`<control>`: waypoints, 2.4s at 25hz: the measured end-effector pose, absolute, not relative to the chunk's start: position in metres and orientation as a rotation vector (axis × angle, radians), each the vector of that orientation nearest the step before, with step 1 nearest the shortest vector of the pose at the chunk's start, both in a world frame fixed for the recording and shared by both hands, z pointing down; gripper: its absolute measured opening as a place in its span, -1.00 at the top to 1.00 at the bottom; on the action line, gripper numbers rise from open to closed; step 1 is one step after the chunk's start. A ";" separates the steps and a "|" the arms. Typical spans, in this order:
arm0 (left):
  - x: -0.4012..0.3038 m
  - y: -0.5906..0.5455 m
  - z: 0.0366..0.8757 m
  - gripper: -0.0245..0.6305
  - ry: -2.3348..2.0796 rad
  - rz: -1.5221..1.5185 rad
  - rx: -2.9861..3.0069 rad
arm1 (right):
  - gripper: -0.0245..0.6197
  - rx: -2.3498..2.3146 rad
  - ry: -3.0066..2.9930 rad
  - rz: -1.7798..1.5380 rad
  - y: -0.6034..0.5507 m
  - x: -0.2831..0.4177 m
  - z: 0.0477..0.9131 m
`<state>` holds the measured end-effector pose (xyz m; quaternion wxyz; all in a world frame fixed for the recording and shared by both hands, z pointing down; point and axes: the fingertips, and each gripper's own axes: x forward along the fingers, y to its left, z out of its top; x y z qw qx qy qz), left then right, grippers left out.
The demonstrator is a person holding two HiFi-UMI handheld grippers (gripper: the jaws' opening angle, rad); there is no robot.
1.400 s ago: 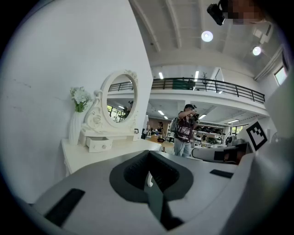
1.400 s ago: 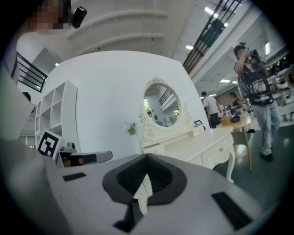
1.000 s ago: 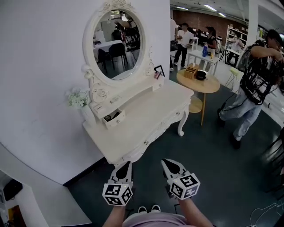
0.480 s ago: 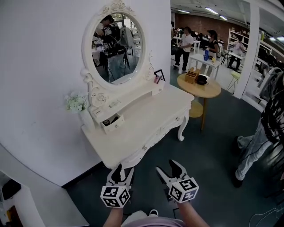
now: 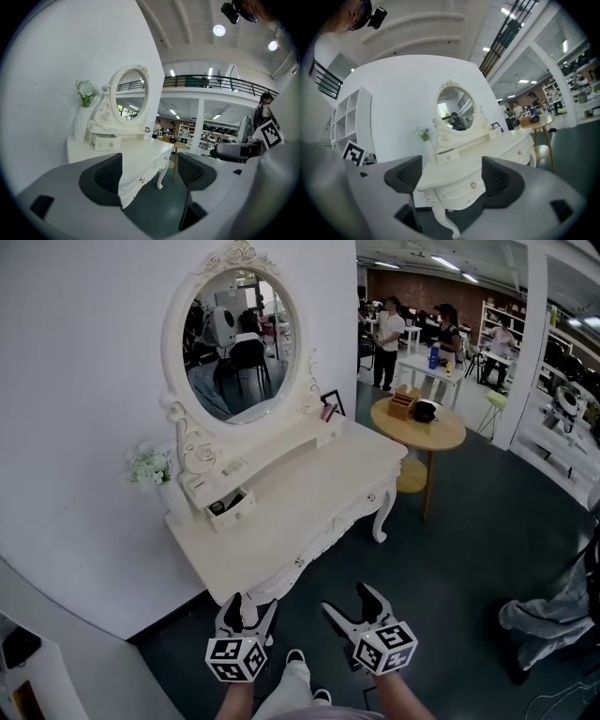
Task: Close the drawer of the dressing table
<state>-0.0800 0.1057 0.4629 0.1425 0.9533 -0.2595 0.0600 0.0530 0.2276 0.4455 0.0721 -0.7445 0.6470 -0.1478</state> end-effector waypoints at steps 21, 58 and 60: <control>-0.023 -0.074 0.471 -0.18 -0.865 0.148 2.701 | -0.26 -2.229 2.009 -0.427 0.048 0.129 0.440; -0.026 -0.171 0.491 -0.21 -1.389 0.165 2.430 | -0.25 -1.764 2.649 -0.481 -0.143 0.142 0.476; -0.026 -0.167 0.490 -0.21 -1.430 0.159 2.412 | -0.25 -1.719 2.690 -0.482 -0.146 0.140 0.481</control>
